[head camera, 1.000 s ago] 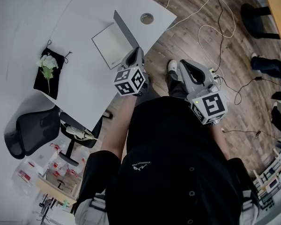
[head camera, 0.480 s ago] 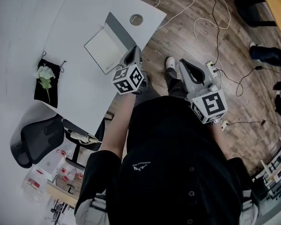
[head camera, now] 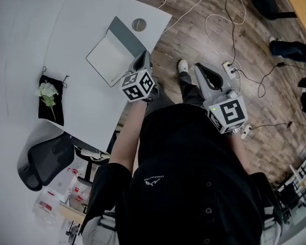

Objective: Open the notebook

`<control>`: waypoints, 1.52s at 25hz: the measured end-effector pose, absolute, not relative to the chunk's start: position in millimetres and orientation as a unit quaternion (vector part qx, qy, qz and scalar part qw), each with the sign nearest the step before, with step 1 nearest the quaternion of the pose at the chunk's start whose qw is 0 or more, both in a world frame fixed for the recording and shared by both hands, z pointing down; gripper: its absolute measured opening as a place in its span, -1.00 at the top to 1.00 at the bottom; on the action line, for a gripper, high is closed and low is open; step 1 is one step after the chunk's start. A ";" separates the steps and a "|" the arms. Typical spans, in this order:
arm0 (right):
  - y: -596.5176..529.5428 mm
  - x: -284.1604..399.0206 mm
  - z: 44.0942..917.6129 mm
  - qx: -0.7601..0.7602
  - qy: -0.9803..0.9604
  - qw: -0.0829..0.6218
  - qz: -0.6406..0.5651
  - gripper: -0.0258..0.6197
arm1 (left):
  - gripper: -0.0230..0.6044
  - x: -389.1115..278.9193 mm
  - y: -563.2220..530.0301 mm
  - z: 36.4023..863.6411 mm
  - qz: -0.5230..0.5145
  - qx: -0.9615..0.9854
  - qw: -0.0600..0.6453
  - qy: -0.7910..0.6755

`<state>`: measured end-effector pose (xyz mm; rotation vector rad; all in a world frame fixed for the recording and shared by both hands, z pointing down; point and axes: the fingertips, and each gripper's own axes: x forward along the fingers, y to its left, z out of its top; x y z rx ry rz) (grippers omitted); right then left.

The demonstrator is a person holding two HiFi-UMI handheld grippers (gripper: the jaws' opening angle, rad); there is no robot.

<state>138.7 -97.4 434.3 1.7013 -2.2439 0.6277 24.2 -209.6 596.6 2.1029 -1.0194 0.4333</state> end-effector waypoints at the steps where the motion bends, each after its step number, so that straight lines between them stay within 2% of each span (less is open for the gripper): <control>1: -97.9 141.3 434.4 0.587 -0.770 0.127 0.216 0.91 | 0.89 26.3 -210.3 598.8 0.172 0.820 0.374 -0.397; 38: -106.2 188.8 460.0 0.613 -0.736 0.129 0.258 0.91 | 0.89 64.2 -219.2 673.7 0.263 0.795 0.394 -0.380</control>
